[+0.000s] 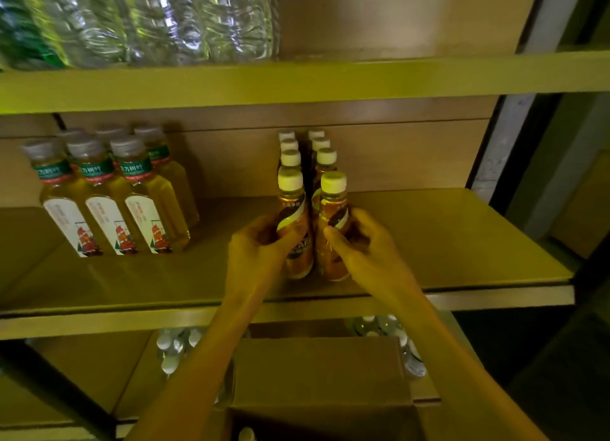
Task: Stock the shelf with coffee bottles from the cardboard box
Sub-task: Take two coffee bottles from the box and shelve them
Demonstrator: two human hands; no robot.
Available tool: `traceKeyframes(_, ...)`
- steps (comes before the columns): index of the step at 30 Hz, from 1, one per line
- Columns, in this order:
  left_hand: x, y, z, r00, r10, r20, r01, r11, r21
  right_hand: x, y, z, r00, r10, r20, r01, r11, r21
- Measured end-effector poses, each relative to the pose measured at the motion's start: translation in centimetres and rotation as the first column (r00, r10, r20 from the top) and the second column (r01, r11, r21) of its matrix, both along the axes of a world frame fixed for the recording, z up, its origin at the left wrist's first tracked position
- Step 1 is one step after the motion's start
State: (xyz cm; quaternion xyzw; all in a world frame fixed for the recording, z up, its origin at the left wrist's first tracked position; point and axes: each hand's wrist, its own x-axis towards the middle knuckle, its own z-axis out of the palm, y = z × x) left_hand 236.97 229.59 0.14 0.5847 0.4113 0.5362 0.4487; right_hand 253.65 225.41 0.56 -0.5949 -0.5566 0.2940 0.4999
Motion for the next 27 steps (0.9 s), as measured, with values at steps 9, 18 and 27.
traceKeyframes(9, 0.0, 0.1, -2.2, 0.997, -0.061, -0.042, 0.062, 0.997, 0.042, 1.1, 0.7, -2.7, 0.998, -0.011, -0.059, 0.009, 0.999, -0.038)
traceKeyframes(18, -1.1, -0.4, -2.9, 0.95, -0.006, -0.313, 0.021, 0.999, 0.044, 0.8, 1.0, -4.6, 0.995, -0.093, 0.036, 0.098, 0.979, -0.177)
traceKeyframes(27, 0.7, 0.6, -3.5, 0.934, 0.122, -0.337, -0.091, 0.99, 0.107, -0.5, 2.2, -4.2, 0.951, -0.235, 0.2, 0.251, 0.966, -0.062)
